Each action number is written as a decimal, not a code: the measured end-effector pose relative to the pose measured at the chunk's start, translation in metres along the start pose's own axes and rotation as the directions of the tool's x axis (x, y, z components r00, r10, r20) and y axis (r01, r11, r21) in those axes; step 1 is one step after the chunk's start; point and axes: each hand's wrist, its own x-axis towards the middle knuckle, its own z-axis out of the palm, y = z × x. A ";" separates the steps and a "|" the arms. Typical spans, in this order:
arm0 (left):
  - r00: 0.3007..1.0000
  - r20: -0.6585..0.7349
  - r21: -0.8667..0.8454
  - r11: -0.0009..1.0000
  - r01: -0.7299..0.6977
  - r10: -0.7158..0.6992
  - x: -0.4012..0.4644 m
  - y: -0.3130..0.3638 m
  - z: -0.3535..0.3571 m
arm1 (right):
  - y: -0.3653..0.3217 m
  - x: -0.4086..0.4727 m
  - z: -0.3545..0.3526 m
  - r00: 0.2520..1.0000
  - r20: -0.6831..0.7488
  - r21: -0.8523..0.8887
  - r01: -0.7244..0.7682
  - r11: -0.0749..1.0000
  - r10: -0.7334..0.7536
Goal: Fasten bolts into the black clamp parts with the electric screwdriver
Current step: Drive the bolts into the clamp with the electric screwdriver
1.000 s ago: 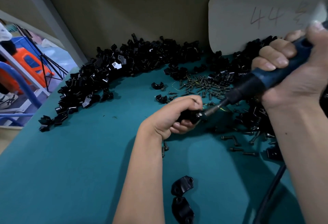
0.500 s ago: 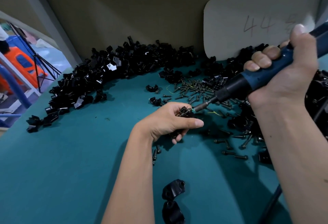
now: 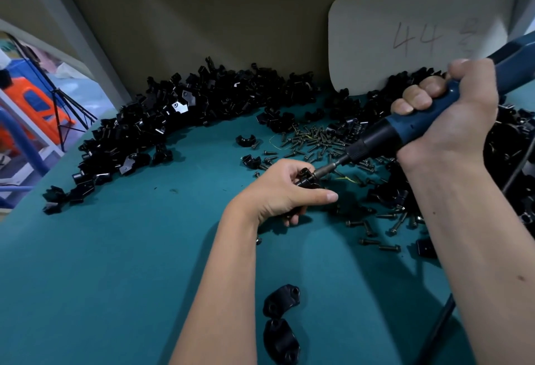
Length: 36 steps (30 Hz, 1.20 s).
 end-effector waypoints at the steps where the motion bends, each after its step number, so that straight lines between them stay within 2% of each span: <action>1: 0.999 -0.045 0.019 0.999 -0.026 0.027 0.001 -0.001 0.002 | 0.000 0.001 0.001 1.000 -0.004 0.003 0.001 1.000 -0.001; 7: 0.932 -0.271 0.180 0.964 -0.196 0.240 0.006 -0.001 0.010 | 0.001 0.000 0.000 0.999 -0.036 0.033 0.005 0.999 -0.004; 11: 0.901 -0.341 0.305 0.938 -0.162 0.267 0.009 -0.001 0.019 | 0.000 -0.001 0.001 0.999 -0.025 0.035 0.021 0.999 -0.020; 15: 0.875 -0.405 0.310 0.940 -0.144 0.267 0.012 -0.003 0.023 | 0.003 -0.003 0.005 1.000 -0.009 0.016 0.025 1.000 -0.025; 21: 0.869 -0.412 0.280 0.946 -0.165 0.274 0.010 -0.005 0.026 | 0.004 -0.006 0.008 0.997 0.040 -0.045 0.069 0.997 -0.067; 29: 0.853 -0.417 0.326 0.928 -0.180 0.312 0.013 -0.010 0.024 | 0.007 -0.007 0.006 0.998 -0.040 -0.033 0.055 0.998 -0.057; 36: 0.860 -0.426 0.316 0.937 -0.150 0.282 0.013 -0.011 0.025 | 0.008 -0.005 0.008 0.997 -0.012 -0.059 0.081 0.995 -0.082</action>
